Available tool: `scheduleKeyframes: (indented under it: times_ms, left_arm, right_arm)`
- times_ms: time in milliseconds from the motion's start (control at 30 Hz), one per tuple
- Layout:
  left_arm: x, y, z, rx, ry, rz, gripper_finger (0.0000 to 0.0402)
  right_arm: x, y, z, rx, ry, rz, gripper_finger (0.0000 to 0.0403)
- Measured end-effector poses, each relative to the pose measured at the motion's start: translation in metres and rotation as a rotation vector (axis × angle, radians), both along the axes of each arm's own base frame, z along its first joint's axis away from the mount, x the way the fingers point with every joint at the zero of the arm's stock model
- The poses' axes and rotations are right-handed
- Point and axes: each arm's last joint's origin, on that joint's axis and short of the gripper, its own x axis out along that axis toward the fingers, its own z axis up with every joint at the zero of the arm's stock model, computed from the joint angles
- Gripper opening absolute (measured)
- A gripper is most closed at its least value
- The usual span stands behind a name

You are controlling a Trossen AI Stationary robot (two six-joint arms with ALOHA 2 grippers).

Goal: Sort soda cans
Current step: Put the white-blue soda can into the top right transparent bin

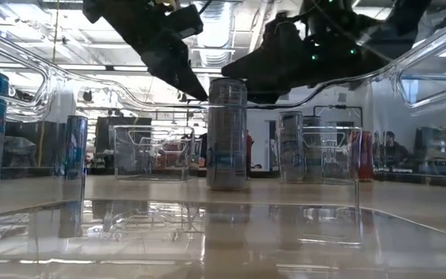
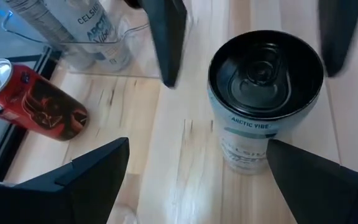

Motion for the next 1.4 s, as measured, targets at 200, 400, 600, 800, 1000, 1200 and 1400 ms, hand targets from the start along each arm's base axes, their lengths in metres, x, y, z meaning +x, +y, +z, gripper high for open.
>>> scheduleKeyframes:
  times_ms: [200,400,600,800,1000,1200,1400]
  left_arm:
    - [0.001,0.0,0.002,0.001,-0.023,0.0,0.0377]
    - [0.003,0.0,0.003,0.001,-0.045,0.0,0.0377]
    - [0.003,0.0,0.003,-0.003,-0.047,0.003,0.0377]
    - [0.003,0.0,0.003,-0.005,-0.047,0.004,0.0377]
    - [0.003,0.001,0.004,0.011,-0.061,0.049,0.0377]
    - [0.002,0.003,0.009,0.039,-0.089,0.09,0.0377]
    - [0.001,0.003,0.016,0.011,-0.143,0.112,0.0377]
  right_arm:
    - [0.002,0.003,0.0,-0.012,0.009,0.034,0.0381]
    - [0.002,0.003,-0.003,-0.011,0.043,0.035,0.0381]
    - [0.001,0.002,-0.004,-0.01,0.059,0.031,0.0381]
    - [0.001,0.002,-0.006,-0.006,0.072,0.008,0.0337]
    - [0.0,0.0,-0.006,-0.002,0.084,-0.003,0.0236]
    - [-0.004,-0.001,0.0,0.005,0.1,-0.014,0.0234]
    - [-0.032,0.002,0.037,0.004,0.141,-0.033,0.0234]
